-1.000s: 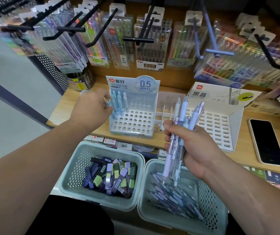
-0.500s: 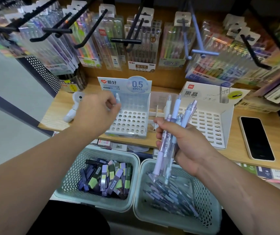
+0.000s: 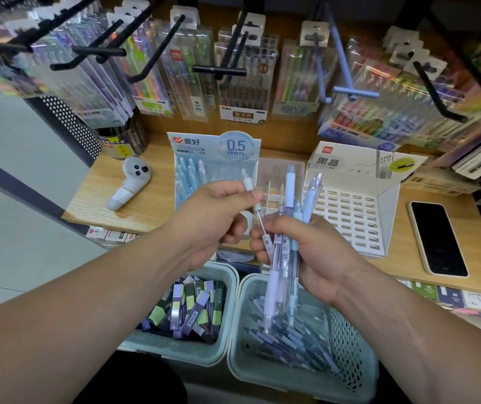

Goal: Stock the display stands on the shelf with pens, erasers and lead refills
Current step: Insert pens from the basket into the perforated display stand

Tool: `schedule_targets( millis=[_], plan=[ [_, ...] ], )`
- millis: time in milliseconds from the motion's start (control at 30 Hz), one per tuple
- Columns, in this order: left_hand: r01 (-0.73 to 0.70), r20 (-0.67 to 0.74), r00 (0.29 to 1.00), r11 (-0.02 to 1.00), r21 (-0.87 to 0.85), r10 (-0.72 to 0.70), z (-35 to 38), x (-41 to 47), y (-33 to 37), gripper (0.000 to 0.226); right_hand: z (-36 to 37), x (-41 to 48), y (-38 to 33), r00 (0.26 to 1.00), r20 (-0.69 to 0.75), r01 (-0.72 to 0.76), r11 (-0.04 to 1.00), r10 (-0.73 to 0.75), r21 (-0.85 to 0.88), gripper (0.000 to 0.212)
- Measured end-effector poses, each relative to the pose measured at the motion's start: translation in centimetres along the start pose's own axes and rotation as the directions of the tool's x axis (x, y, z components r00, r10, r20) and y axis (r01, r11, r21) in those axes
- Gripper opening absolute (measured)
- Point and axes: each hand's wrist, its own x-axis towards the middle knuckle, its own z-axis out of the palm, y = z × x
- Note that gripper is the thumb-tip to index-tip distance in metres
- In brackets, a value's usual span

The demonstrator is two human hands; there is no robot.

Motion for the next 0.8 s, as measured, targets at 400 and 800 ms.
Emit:
schedule_targets(
  millis=[400, 800],
  plan=[
    [-0.067, -0.132, 0.991, 0.889, -0.453, 0.008, -2.3, 1.0, 1.1, 0.013, -0.3, 0.4, 0.0, 0.988, -0.148, 0.052, 0.999, -0.05, 0.009, 0.007],
    [0.022, 0.124, 0.992, 0.986, -0.166, -0.001, -4.4, 1.4, 0.5, 0.038, -1.3, 1.2, -1.0, 0.891, -0.389, 0.282, 0.957, -0.235, 0.067, 0.012]
  ],
)
